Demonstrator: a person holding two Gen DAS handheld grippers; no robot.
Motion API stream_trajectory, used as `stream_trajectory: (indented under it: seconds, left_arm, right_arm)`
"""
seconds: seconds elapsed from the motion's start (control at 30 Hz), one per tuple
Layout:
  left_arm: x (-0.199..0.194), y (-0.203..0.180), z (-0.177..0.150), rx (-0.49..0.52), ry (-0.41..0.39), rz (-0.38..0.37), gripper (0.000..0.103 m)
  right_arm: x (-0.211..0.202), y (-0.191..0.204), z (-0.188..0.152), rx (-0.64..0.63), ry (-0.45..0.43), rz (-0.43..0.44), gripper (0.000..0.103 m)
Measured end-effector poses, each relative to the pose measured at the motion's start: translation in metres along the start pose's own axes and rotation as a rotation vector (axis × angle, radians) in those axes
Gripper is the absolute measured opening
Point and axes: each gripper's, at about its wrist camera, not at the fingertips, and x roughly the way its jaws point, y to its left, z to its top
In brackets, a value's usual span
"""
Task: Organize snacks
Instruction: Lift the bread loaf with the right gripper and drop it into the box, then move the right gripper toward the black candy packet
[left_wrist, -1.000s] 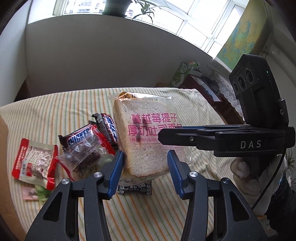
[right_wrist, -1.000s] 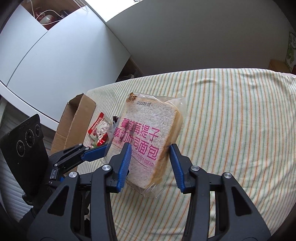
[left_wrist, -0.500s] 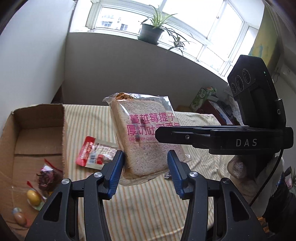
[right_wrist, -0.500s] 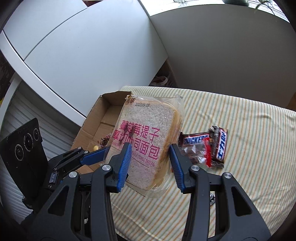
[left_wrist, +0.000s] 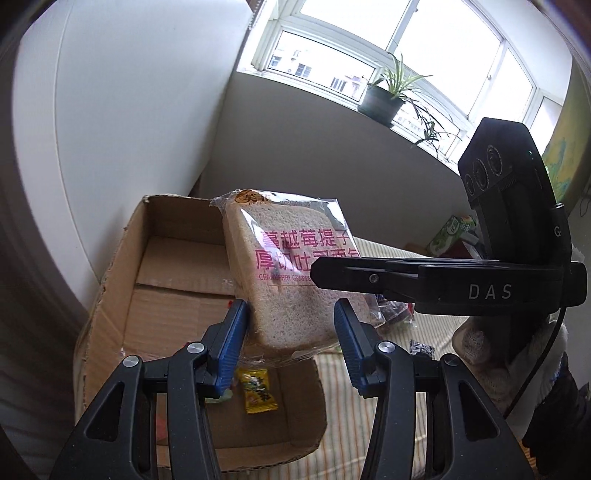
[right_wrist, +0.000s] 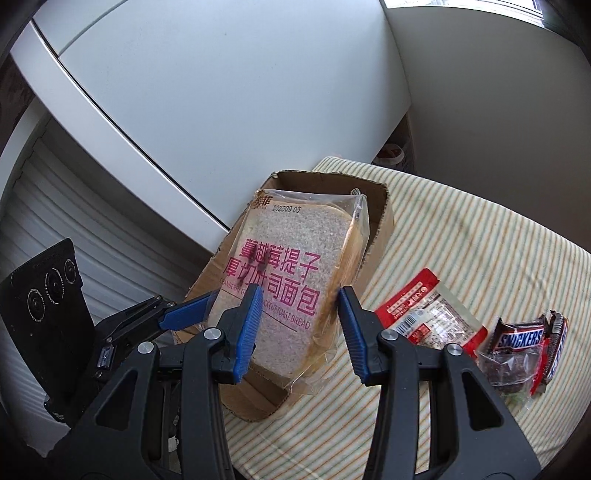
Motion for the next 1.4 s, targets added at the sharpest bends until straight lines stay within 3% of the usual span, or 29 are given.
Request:
stream_trajectory:
  seconds: [0.4,0.43,0.53,0.77,1.0,1.1,1.4]
  left_arm:
    - [-0.006,0.041,-0.006,-0.074,-0.006,0.084,0.047]
    - [-0.006,0.043,-0.006,-0.08,-0.004,0.097,0.043]
    - [-0.005,0.045,-0.006,-0.084,-0.008,0.121,0.04]
    - [-0.009,0.04,-0.006,-0.078,-0.021,0.123,0.04]
    - [-0.019,0.022,-0.009,-0.054,-0.04,0.108,0.04]
    - [-0.022,0.012,-0.011,-0.04,-0.046,0.096,0.04]
    - [-0.02,-0.032,-0.023,0.033,-0.029,0.037,0.04]
  right_arm:
    - [0.05,0.026,0.017,-0.046,0.06,0.016,0.045]
    - [0.053,0.026,0.018,-0.044,0.065,0.012,0.046]
    - [0.056,0.024,0.022,-0.032,0.051,-0.012,0.058]
    - [0.048,0.019,0.022,-0.023,0.039,-0.021,0.059]
    - [0.005,0.013,0.007,-0.029,0.0,-0.032,0.06]
    - [-0.016,0.006,-0.002,-0.021,-0.022,-0.048,0.07]
    - [-0.081,-0.042,-0.047,0.013,-0.084,-0.158,0.074]
